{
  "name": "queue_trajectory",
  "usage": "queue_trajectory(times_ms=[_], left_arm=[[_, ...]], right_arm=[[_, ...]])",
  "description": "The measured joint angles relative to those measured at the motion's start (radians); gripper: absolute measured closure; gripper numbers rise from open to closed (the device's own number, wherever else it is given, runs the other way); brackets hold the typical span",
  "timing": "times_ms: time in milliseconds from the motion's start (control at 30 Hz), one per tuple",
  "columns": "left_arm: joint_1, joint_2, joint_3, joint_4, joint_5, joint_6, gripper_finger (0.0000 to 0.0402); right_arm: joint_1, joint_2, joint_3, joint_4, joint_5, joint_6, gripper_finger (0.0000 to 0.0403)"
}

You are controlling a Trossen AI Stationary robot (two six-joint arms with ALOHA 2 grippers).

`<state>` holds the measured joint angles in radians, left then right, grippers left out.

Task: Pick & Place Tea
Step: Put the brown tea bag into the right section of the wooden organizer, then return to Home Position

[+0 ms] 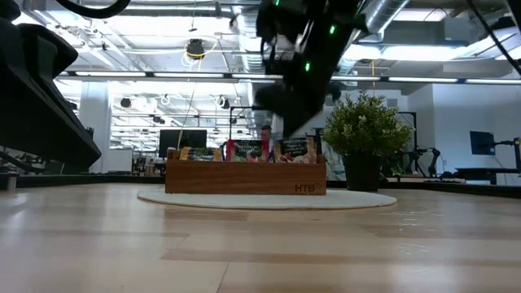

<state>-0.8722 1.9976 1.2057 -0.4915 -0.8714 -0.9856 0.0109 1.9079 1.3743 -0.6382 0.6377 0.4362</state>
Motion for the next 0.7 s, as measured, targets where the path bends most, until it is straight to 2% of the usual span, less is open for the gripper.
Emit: queue_trajectory(times_ms=[100, 233, 367, 467, 567, 700], left_arm=[[-0.008, -0.003, 0.0, -0.011, -0.003, -0.016, 0.0402], [-0.027, -0.055, 0.0, -0.116, -0.032, -0.104, 0.0401], [-0.047, -0.151, -0.002, -0.274, -0.121, -0.183, 0.0401], [-0.046, -0.253, -0.053, -0.288, -0.162, -0.171, 0.0402], [-0.013, -0.374, -0.163, -0.222, -0.165, -0.124, 0.0401], [0.07, -0.544, -0.386, 0.112, -0.129, 0.08, 0.0402]], right_arm=[[0.033, -0.075, -0.002, -0.03, 0.046, -0.035, 0.0403], [0.114, -0.223, -0.066, -0.051, 0.046, -0.091, 0.0403], [0.224, -0.417, -0.232, -0.045, 0.015, -0.075, 0.0403], [0.315, -0.581, -0.387, 0.018, -0.052, 0.003, 0.0403], [0.408, -0.735, -0.529, 0.11, -0.144, 0.054, 0.0403], [0.523, -0.905, -0.699, 0.291, -0.169, 0.068, 0.0403]])
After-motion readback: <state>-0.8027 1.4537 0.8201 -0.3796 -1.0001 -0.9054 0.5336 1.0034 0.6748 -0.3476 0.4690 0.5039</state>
